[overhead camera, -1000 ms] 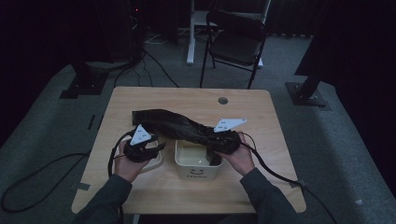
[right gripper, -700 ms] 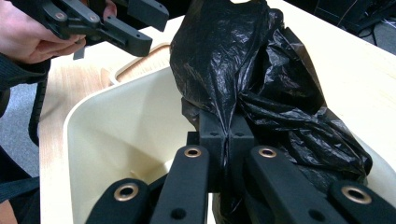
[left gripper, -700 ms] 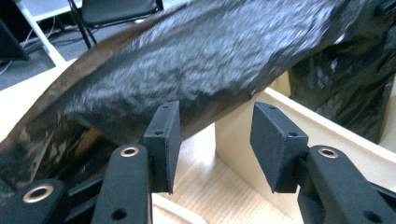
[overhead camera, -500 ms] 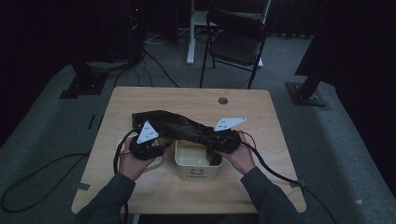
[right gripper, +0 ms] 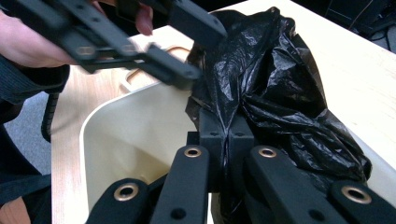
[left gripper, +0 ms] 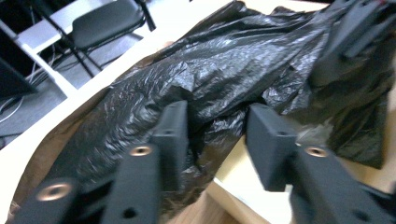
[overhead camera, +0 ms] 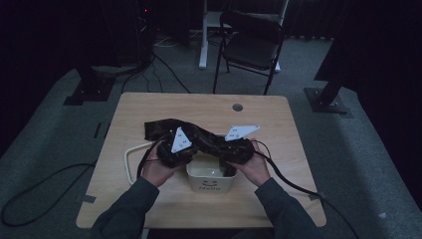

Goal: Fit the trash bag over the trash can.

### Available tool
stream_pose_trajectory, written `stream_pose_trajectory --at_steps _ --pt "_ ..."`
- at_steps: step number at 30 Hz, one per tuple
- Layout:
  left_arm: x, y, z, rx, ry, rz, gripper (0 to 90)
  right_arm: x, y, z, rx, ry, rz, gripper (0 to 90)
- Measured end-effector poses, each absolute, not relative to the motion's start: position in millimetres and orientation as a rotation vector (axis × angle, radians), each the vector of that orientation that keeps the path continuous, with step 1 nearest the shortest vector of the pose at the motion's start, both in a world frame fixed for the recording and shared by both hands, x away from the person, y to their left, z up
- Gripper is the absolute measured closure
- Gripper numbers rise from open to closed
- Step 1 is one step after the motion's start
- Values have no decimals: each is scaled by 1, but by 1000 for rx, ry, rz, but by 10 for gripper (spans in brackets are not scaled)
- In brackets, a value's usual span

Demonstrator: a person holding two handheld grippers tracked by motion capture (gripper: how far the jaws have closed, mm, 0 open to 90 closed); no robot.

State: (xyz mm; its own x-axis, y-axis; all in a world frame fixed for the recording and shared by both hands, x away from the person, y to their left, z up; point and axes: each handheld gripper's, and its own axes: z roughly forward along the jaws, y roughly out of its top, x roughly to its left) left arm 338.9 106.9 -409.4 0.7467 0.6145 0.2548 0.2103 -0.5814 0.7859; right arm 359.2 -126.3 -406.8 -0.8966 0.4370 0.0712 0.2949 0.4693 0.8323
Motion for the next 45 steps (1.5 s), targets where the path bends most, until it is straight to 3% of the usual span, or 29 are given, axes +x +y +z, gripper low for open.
stream_pose_trajectory --at_steps 4,6,12,19,20,24,26,45 --pt "341 103 -412 2156 633 662 834 357 -127 -408 633 2563 1398 869" --pt "341 102 -412 2159 634 659 885 356 -129 -407 636 2559 1412 783" --pt "342 103 -412 2159 634 655 899 350 -143 -400 630 2538 1454 611" --pt "343 105 -413 2155 650 659 899 343 -164 -385 631 2494 1518 577" --pt "344 106 -413 2151 650 661 899 343 -166 -385 633 2486 1519 579" --pt "343 109 -412 2144 657 660 900 344 -177 -381 695 2445 1505 777" --pt "343 111 -412 2146 660 663 899 346 -181 -383 734 2437 1485 823" --pt "341 100 -409 2129 620 612 893 356 -156 -420 798 2608 1183 886"
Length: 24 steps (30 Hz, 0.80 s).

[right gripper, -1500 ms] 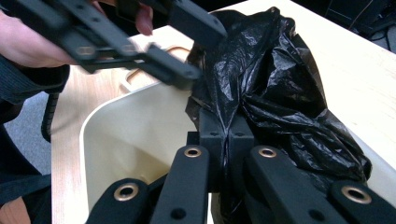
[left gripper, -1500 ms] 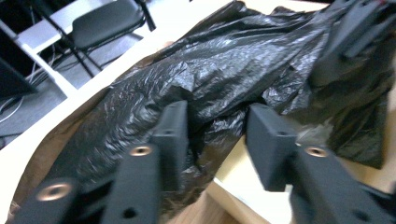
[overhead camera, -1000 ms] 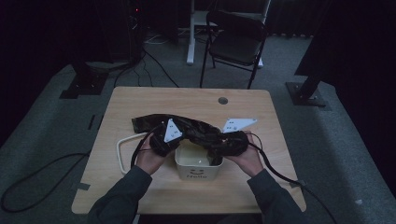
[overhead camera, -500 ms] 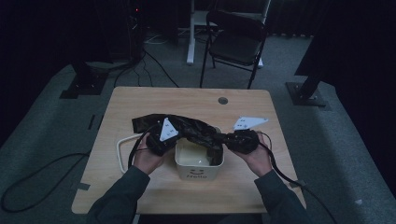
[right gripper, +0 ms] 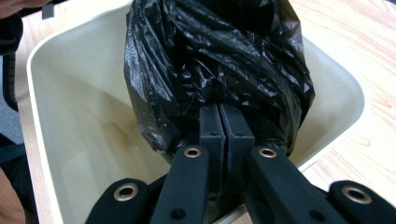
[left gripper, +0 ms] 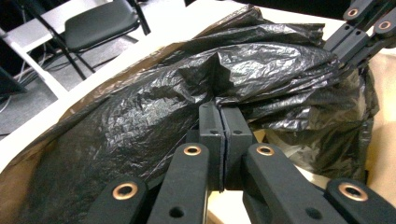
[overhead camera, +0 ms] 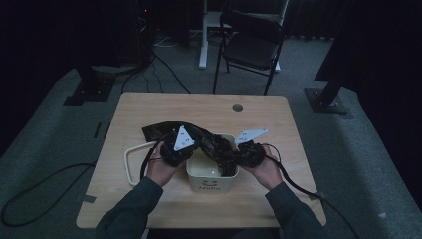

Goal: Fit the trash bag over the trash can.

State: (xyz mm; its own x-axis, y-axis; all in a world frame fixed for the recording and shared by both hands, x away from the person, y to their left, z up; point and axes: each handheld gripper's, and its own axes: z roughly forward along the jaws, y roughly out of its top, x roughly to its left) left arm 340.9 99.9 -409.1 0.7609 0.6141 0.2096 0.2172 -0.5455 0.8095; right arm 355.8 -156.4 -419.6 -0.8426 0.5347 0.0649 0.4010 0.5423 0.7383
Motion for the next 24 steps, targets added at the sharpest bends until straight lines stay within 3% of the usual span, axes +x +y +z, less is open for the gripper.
stream_pose_trajectory --at_steps 7,14,24 --pt "341 98 -412 2140 619 607 892 350 -168 -409 766 2584 1263 756" --pt "341 96 -414 2148 615 603 892 348 -171 -390 737 2531 1344 752" --pt "341 93 -416 2157 607 599 892 357 -139 -379 700 2517 1372 717"
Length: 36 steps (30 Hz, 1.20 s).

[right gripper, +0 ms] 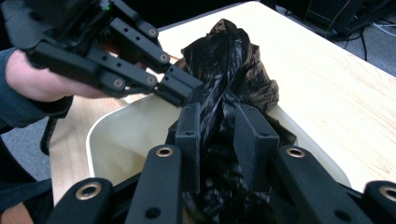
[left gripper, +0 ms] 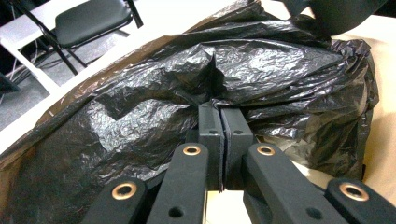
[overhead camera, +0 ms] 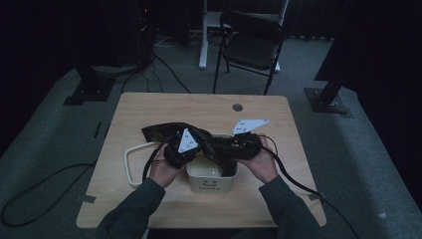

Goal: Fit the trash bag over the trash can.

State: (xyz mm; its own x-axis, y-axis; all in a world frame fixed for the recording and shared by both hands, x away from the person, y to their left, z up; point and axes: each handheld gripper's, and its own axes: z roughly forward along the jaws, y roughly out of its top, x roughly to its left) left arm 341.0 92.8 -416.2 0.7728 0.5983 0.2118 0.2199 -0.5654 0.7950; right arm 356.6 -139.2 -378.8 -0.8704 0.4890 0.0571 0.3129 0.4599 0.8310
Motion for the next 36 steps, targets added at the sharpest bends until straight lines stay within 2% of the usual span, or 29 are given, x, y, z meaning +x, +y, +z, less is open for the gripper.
stream_pose_trajectory --at_steps 2,6,10,17,20,25,36 --pt "341 93 -416 2151 608 588 885 358 -136 -380 705 2525 1368 723" --pt "341 94 -417 2151 610 582 882 360 -136 -382 721 2526 1322 859" --pt "342 95 -418 2151 610 569 870 358 -144 -383 737 2510 1319 886" --pt "343 102 -423 2154 639 550 839 350 -159 -388 759 2499 1306 900" --pt "343 108 -423 2139 656 539 750 346 -166 -392 773 2498 1312 899" --pt "342 120 -418 2108 672 522 665 339 -174 -401 796 2498 1304 900" --pt "337 145 -404 2031 689 521 589 337 -184 -404 824 2485 1311 900"
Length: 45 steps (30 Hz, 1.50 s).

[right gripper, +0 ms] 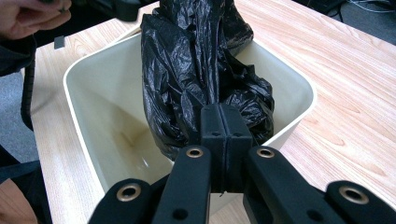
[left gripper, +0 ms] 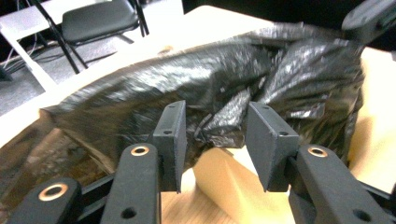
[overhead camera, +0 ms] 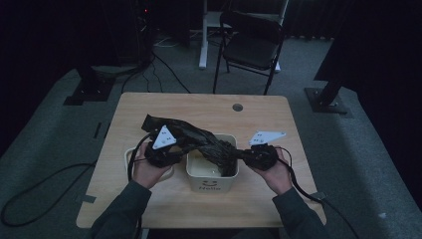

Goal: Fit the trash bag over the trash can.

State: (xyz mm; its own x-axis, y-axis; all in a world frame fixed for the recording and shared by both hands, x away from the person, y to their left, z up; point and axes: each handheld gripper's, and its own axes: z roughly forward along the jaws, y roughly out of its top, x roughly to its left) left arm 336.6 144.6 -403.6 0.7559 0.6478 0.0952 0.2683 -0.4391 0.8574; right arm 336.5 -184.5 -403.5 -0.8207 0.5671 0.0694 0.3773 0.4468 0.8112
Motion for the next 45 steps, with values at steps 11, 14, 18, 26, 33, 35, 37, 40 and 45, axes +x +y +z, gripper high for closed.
stream_pose_trajectory --at_steps 11,14,18,26,33,35,37,40,45 --pt "358 145 -385 1985 682 463 471 337 -185 -403 823 2486 1331 899" --pt "366 139 -387 1996 703 439 445 337 -185 -403 820 2485 1333 900" --pt "371 130 -394 2035 746 438 458 336 -187 -403 821 2482 1337 899" --pt "362 112 -408 2084 739 425 831 333 -193 -405 819 2490 1325 899" --pt "358 104 -412 2106 696 412 846 333 -195 -399 819 2460 1351 744" --pt "357 102 -413 2109 688 414 846 334 -193 -394 809 2446 1358 710" --pt "356 101 -413 2110 684 412 846 335 -190 -389 801 2434 1374 699" --pt "356 99 -413 2112 676 411 846 338 -183 -381 783 2427 1390 698" --pt "354 95 -415 2104 662 406 845 347 -163 -375 754 2434 1375 703"
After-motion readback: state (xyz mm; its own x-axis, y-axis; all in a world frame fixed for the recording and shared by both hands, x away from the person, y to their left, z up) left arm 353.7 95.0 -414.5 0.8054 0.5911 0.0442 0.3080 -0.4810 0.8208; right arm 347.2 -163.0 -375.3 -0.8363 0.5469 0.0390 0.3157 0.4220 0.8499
